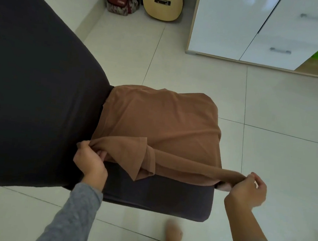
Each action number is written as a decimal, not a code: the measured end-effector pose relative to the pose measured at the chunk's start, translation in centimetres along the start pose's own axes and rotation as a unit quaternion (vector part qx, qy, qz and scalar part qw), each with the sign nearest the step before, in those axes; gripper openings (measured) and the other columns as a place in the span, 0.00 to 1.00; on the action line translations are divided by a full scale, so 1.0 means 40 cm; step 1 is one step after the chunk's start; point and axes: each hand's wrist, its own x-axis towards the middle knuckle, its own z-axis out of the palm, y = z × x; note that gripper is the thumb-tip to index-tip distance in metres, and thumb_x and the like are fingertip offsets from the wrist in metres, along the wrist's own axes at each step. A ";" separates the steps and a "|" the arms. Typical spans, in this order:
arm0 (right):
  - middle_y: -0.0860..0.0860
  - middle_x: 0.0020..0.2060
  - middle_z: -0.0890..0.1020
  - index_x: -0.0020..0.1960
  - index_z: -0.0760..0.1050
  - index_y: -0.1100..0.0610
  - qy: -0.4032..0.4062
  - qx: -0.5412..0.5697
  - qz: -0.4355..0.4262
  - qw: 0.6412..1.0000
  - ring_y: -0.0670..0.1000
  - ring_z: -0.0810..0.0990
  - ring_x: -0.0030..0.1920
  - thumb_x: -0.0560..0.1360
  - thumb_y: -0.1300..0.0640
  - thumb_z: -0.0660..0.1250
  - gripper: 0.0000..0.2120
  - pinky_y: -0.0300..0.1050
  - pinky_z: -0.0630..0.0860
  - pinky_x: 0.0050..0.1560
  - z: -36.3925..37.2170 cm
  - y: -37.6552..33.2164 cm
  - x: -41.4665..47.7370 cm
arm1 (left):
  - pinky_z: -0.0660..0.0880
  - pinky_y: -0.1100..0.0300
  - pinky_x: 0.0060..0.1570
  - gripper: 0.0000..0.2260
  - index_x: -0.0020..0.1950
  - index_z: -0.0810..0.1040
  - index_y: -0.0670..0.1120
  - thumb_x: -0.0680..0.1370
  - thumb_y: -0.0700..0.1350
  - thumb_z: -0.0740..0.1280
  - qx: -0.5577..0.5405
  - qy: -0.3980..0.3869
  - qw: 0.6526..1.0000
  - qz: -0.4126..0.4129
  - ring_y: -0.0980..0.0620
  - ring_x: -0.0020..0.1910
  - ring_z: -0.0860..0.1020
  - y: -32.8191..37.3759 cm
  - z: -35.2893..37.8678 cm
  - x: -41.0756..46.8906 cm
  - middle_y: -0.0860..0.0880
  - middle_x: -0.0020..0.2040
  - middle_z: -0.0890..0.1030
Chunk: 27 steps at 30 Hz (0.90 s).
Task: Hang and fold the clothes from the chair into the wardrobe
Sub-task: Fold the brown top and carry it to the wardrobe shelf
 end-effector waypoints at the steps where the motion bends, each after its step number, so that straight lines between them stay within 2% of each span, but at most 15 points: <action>1: 0.44 0.45 0.78 0.54 0.75 0.45 -0.020 0.017 -0.008 1.000 0.53 0.78 0.56 0.77 0.53 0.59 0.09 0.52 0.74 0.60 0.018 -0.019 0.009 | 0.76 0.64 0.37 0.09 0.57 0.73 0.45 0.80 0.45 0.58 -0.019 -0.019 1.000 -0.002 0.53 0.45 0.78 0.004 0.019 0.004 0.48 0.47 0.77; 3: 0.48 0.46 0.79 0.63 0.71 0.48 -0.124 0.111 0.009 0.986 0.50 0.81 0.50 0.78 0.57 0.60 0.14 0.48 0.79 0.54 0.051 -0.054 0.020 | 0.76 0.61 0.48 0.12 0.63 0.69 0.46 0.82 0.48 0.55 -0.044 -0.097 0.994 -0.003 0.54 0.52 0.78 -0.001 0.055 0.013 0.48 0.53 0.78; 4: 0.51 0.50 0.79 0.68 0.67 0.50 -0.187 0.147 0.018 0.971 0.49 0.81 0.50 0.79 0.59 0.60 0.18 0.46 0.80 0.52 0.063 -0.064 0.020 | 0.74 0.58 0.53 0.15 0.67 0.67 0.47 0.83 0.50 0.53 -0.035 -0.128 0.991 -0.003 0.54 0.56 0.76 -0.009 0.060 0.019 0.49 0.58 0.76; 5: 0.52 0.54 0.78 0.71 0.63 0.50 -0.237 0.147 0.017 0.960 0.48 0.81 0.52 0.78 0.60 0.61 0.22 0.46 0.80 0.52 0.072 -0.076 0.017 | 0.72 0.56 0.57 0.17 0.70 0.65 0.48 0.83 0.51 0.53 -0.011 -0.141 0.990 0.000 0.55 0.59 0.74 -0.021 0.061 0.025 0.51 0.62 0.74; 7: 0.48 0.57 0.76 0.73 0.61 0.49 -0.283 0.087 0.017 0.955 0.47 0.78 0.56 0.78 0.60 0.62 0.25 0.47 0.78 0.55 0.095 -0.076 0.016 | 0.69 0.54 0.60 0.17 0.71 0.64 0.50 0.82 0.51 0.55 0.054 -0.116 0.992 0.020 0.55 0.61 0.71 -0.056 0.049 0.038 0.51 0.64 0.71; 9: 0.43 0.55 0.76 0.69 0.66 0.52 -0.284 -0.007 -0.007 0.959 0.47 0.78 0.52 0.77 0.60 0.63 0.21 0.47 0.76 0.55 0.106 -0.045 0.014 | 0.70 0.56 0.58 0.14 0.65 0.69 0.47 0.81 0.47 0.60 0.128 -0.038 0.990 0.054 0.53 0.58 0.73 -0.101 0.018 0.043 0.47 0.63 0.73; 10: 0.45 0.55 0.77 0.64 0.69 0.53 -0.274 -0.060 -0.026 0.960 0.48 0.78 0.51 0.77 0.60 0.64 0.17 0.45 0.76 0.51 0.106 -0.020 0.013 | 0.72 0.56 0.56 0.11 0.61 0.71 0.45 0.79 0.46 0.63 0.158 0.008 0.986 0.060 0.51 0.55 0.75 -0.126 0.000 0.043 0.44 0.60 0.75; 12: 0.53 0.53 0.79 0.56 0.73 0.56 -0.262 -0.143 -0.039 0.954 0.51 0.77 0.47 0.77 0.58 0.64 0.09 0.41 0.74 0.43 0.089 0.028 -0.004 | 0.75 0.55 0.54 0.09 0.56 0.72 0.43 0.78 0.43 0.66 0.171 0.070 0.983 0.020 0.48 0.51 0.76 -0.167 -0.037 0.038 0.42 0.56 0.77; 14: 0.57 0.48 0.79 0.49 0.73 0.59 -0.255 -0.167 0.012 0.952 0.52 0.78 0.42 0.77 0.56 0.64 0.06 0.42 0.75 0.40 0.073 0.065 -0.018 | 0.75 0.55 0.53 0.13 0.59 0.74 0.39 0.77 0.43 0.67 0.149 0.070 0.985 -0.058 0.47 0.52 0.77 -0.192 -0.054 0.031 0.40 0.54 0.77; 17: 0.56 0.41 0.79 0.40 0.70 0.58 -0.257 -0.140 0.107 0.950 0.50 0.79 0.37 0.76 0.54 0.66 0.10 0.49 0.79 0.45 0.062 0.079 -0.034 | 0.74 0.57 0.54 0.16 0.62 0.74 0.36 0.77 0.42 0.68 0.150 0.002 0.983 -0.108 0.46 0.53 0.78 -0.189 -0.044 0.021 0.40 0.54 0.78; 19: 0.55 0.37 0.79 0.39 0.71 0.60 -0.260 -0.119 0.149 0.946 0.51 0.80 0.37 0.75 0.54 0.68 0.12 0.51 0.79 0.49 0.072 0.077 -0.029 | 0.74 0.57 0.56 0.14 0.60 0.75 0.37 0.76 0.40 0.68 0.151 -0.024 0.982 -0.115 0.47 0.55 0.78 -0.177 -0.028 0.026 0.42 0.53 0.78; 21: 0.55 0.36 0.78 0.46 0.73 0.66 -0.253 -0.084 0.204 0.942 0.54 0.81 0.39 0.73 0.54 0.71 0.14 0.52 0.80 0.51 0.086 0.069 -0.023 | 0.73 0.58 0.56 0.12 0.59 0.75 0.38 0.76 0.37 0.68 0.139 -0.030 0.981 -0.134 0.47 0.56 0.76 -0.164 -0.013 0.038 0.45 0.52 0.78; 23: 0.58 0.40 0.78 0.53 0.71 0.67 -0.246 -0.037 0.258 0.934 0.57 0.81 0.44 0.73 0.57 0.71 0.17 0.51 0.79 0.51 0.098 0.057 -0.018 | 0.73 0.58 0.55 0.13 0.60 0.74 0.38 0.76 0.37 0.67 0.117 -0.015 0.980 -0.160 0.47 0.56 0.75 -0.154 0.001 0.052 0.44 0.53 0.77; 26: 0.62 0.47 0.76 0.51 0.69 0.67 -0.249 0.015 0.317 0.915 0.57 0.79 0.44 0.74 0.62 0.69 0.12 0.50 0.78 0.51 0.102 0.046 -0.014 | 0.72 0.59 0.54 0.06 0.52 0.75 0.40 0.77 0.41 0.67 0.087 0.004 0.976 -0.200 0.50 0.55 0.72 -0.152 0.015 0.065 0.45 0.53 0.73; 27: 0.62 0.48 0.76 0.49 0.70 0.68 -0.249 0.021 0.322 0.913 0.56 0.79 0.42 0.74 0.63 0.68 0.10 0.49 0.77 0.51 0.105 0.046 -0.014 | 0.72 0.59 0.55 0.07 0.54 0.75 0.41 0.78 0.43 0.66 0.077 0.002 0.976 -0.202 0.50 0.55 0.71 -0.153 0.018 0.066 0.45 0.53 0.72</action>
